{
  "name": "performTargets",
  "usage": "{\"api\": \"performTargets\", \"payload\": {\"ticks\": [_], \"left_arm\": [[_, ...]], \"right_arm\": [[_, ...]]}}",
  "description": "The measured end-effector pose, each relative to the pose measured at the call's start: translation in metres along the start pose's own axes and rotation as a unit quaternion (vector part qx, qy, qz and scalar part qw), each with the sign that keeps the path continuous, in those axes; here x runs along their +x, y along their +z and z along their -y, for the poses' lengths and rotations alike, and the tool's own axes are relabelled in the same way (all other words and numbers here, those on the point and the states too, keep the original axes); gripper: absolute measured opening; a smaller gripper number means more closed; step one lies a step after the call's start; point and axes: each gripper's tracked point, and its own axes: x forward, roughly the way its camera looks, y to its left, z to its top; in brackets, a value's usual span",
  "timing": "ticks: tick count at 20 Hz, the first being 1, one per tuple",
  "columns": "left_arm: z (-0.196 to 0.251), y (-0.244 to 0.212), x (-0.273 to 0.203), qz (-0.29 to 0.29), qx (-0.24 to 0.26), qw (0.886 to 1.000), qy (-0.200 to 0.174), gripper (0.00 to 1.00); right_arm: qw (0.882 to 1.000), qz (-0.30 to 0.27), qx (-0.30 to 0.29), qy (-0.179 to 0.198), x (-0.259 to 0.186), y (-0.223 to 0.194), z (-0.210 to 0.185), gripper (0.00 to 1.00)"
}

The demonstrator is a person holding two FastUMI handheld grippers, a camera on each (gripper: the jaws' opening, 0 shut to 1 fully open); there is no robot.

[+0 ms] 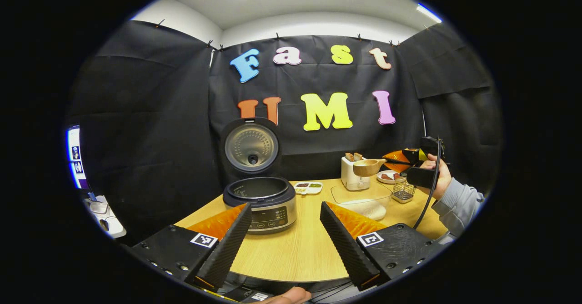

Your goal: Close the left gripper, press the button to open the rice cooker; take a wooden spoon from the chopstick holder with the right hand, scoop a spoonful of rice and pour it into the rice cooker, then put the wooden spoon back into the chopstick holder.

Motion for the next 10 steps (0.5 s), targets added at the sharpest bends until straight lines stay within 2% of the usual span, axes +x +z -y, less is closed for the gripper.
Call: {"api": "performTargets", "payload": {"ticks": [7, 10], "left_arm": [[-0.047, -0.009, -0.017, -0.002, -0.008, 0.999, 0.031, 0.96], [-0.055, -0.014, -0.025, -0.008, -0.025, 0.999, 0.027, 0.96]], "right_arm": [[0.999, -0.034, -0.039, 0.001, 0.053, -0.061, -0.039, 0.07], [0.996, -0.061, -0.058, -0.004, 0.078, -0.098, -0.052, 0.07]]}}
